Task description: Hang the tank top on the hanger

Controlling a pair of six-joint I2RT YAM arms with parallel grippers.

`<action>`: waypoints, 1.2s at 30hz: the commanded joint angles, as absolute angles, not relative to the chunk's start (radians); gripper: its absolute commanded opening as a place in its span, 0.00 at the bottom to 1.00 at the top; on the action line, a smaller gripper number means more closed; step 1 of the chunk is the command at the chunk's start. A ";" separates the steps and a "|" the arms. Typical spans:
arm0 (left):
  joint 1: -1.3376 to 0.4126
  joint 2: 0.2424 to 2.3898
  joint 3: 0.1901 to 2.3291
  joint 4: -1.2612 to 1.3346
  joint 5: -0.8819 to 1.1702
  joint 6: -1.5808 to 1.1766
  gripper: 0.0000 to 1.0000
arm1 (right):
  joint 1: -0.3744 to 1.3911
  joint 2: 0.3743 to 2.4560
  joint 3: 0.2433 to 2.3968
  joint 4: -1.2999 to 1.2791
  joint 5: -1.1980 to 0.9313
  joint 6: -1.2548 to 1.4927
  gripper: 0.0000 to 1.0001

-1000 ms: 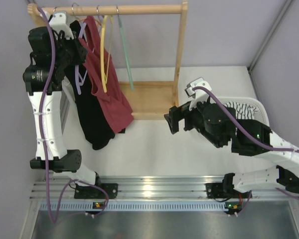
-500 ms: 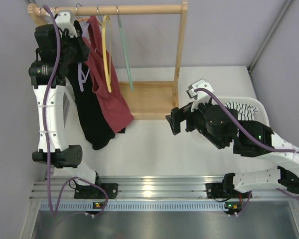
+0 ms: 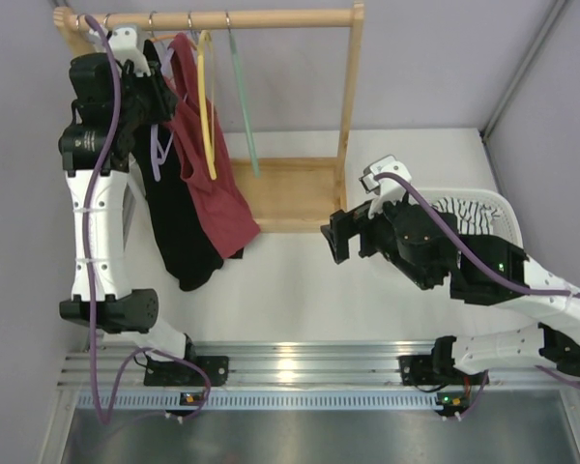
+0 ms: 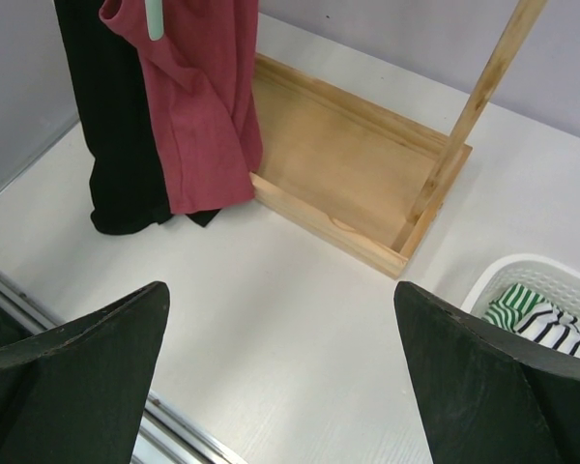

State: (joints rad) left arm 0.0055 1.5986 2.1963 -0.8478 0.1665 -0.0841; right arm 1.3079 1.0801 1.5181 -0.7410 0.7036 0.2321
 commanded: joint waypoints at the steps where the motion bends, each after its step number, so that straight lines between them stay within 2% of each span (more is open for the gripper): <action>1: 0.003 1.510 2.186 -0.736 0.127 -0.091 0.39 | 1.308 1.065 1.520 -0.706 0.699 0.239 1.00; 2: 0.003 1.491 2.178 -0.732 0.114 -0.091 0.43 | 1.308 1.063 1.519 -0.704 0.699 0.239 1.00; 6: 0.005 1.456 2.177 -0.732 0.098 -0.086 0.48 | 1.308 1.063 1.513 -0.703 0.698 0.236 1.00; 13: 0.003 1.362 2.168 -0.715 0.112 -0.120 0.53 | 1.308 1.063 1.508 -0.704 0.704 0.244 1.00; 15: 0.003 1.325 2.154 -0.698 0.173 -0.165 0.54 | 1.308 1.060 1.497 -0.703 0.712 0.248 1.00; 19: -0.001 1.276 2.053 -0.571 0.458 -0.306 0.55 | 1.309 1.048 1.479 -0.709 0.727 0.273 1.00; 21: -0.076 1.258 2.016 -0.526 0.469 -0.360 0.55 | 1.308 1.040 1.463 -0.713 0.742 0.285 1.00; 22: -0.191 1.259 2.007 -0.522 0.441 -0.353 0.55 | 1.308 1.031 1.460 -0.727 0.758 0.301 1.00; 25: -0.459 1.314 2.026 -0.543 0.278 -0.281 0.54 | 1.308 1.011 1.439 -0.745 0.791 0.339 1.00; 28: -0.621 1.362 1.999 -0.537 0.137 -0.248 0.53 | 1.310 0.962 1.414 -0.800 0.842 0.403 1.00; 34: -0.765 1.261 1.631 -0.313 0.077 -0.333 0.52 | 1.308 0.870 1.319 -0.880 0.910 0.541 1.00; 36: -0.808 1.200 1.429 -0.253 0.066 -0.380 0.52 | 1.307 0.838 1.264 -0.909 0.923 0.580 1.00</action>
